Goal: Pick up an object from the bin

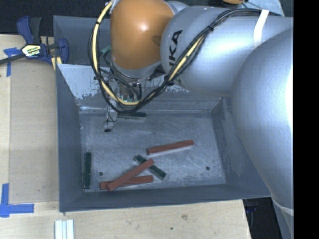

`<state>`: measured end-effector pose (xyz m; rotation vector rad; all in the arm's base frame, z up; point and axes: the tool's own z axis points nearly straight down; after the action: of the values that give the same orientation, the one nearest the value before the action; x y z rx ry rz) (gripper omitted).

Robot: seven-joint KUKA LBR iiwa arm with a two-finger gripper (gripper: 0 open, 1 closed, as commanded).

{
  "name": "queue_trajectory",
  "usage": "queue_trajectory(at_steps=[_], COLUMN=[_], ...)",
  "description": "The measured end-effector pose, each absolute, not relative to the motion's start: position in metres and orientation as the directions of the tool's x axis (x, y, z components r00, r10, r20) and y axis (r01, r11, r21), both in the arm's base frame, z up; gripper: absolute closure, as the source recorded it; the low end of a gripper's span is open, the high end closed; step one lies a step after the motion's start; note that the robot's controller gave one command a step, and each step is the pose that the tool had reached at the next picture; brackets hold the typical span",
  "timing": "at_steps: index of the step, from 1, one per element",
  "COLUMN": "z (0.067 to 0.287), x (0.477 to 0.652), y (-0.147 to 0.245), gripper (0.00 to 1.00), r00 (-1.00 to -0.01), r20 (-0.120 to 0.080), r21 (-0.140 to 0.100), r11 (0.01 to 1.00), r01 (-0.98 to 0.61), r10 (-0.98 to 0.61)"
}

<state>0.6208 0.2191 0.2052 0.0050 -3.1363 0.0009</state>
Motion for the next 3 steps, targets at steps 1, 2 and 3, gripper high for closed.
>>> queue_trajectory(at_steps=[1,2,3], z=[0.211,0.172,0.142], x=[0.622,0.625,0.599], y=[0.218,0.229,0.238], gripper=[0.0,0.0,0.0], r00=[-1.0,-0.97,-0.949], r20=[-0.003,-0.01,0.0], r21=[0.002,0.006,-0.001], r11=[1.0,0.971,0.949], r01=[0.0,0.241,0.316], r10=[0.0,0.241,0.316])
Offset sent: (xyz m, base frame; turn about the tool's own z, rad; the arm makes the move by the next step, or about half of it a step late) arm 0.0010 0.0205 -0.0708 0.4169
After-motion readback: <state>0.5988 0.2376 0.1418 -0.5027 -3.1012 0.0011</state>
